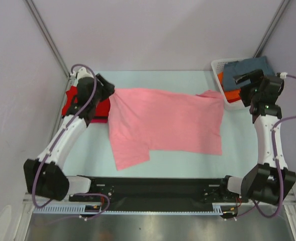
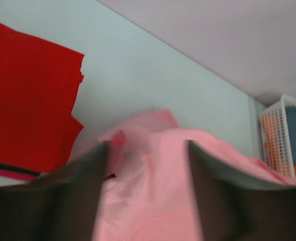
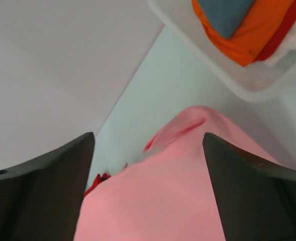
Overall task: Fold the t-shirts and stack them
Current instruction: Flatten the tshirt out
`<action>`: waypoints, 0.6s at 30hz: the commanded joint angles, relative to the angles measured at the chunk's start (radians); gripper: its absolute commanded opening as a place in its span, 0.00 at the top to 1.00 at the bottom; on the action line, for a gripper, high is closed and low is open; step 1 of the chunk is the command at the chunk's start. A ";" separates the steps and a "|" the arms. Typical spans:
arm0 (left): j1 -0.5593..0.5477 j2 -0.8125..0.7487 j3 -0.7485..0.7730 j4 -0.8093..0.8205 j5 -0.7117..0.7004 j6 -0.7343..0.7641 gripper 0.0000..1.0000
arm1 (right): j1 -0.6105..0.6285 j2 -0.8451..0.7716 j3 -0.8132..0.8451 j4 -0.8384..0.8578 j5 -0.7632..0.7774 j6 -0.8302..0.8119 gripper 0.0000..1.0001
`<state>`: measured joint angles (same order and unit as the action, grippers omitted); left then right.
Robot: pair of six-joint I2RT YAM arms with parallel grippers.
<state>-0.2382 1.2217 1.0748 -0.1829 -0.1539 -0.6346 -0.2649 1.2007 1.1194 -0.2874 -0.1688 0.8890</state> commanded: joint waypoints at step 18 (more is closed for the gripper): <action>0.114 -0.455 -0.502 0.116 0.203 -0.246 0.00 | 0.004 -0.308 -0.397 -0.180 0.121 -0.120 0.03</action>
<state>-0.1482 0.9409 0.7078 -0.1913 -0.0414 -0.8112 -0.2569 0.9630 0.7322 -0.3779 -0.1013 0.8337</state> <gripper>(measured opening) 0.996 0.994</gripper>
